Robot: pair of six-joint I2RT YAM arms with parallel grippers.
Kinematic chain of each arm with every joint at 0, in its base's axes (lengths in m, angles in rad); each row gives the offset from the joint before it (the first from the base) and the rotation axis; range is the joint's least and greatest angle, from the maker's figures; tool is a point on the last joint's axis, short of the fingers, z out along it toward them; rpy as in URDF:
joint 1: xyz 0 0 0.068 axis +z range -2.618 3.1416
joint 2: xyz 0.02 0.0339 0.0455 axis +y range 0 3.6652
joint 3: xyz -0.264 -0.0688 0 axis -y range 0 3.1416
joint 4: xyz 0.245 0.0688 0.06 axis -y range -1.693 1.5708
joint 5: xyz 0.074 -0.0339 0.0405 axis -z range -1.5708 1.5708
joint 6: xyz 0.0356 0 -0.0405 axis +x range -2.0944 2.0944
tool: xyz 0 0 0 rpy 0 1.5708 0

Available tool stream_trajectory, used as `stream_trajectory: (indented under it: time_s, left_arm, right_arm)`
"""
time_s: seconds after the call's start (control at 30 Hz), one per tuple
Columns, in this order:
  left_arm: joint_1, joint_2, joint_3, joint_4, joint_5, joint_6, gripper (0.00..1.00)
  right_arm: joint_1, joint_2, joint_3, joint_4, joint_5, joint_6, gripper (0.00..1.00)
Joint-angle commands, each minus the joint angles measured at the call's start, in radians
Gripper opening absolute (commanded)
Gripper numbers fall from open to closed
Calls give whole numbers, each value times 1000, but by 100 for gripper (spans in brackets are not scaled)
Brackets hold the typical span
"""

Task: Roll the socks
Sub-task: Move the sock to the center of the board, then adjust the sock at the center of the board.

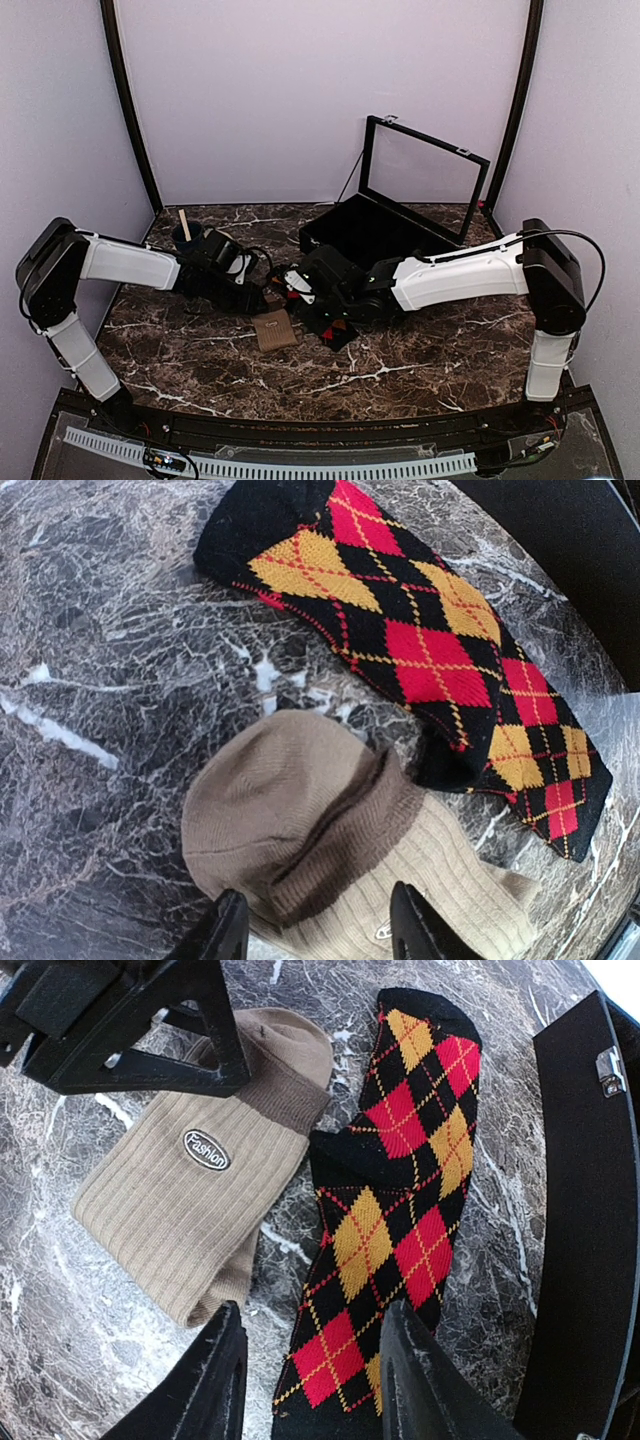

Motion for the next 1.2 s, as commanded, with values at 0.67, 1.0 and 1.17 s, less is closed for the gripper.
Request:
stream_trajectory:
  time_s: [0.67, 1.0, 1.17]
  left_arm:
    - [11, 67, 60, 10, 32, 36, 25]
    - [12, 92, 74, 16, 54, 39, 7]
    - [11, 78, 77, 17, 57, 41, 0]
  right_arm:
    - [-16, 17, 24, 18, -17, -9, 43]
    - [-18, 12, 18, 17, -15, -9, 43]
    - [-18, 8, 10, 20, -12, -9, 42]
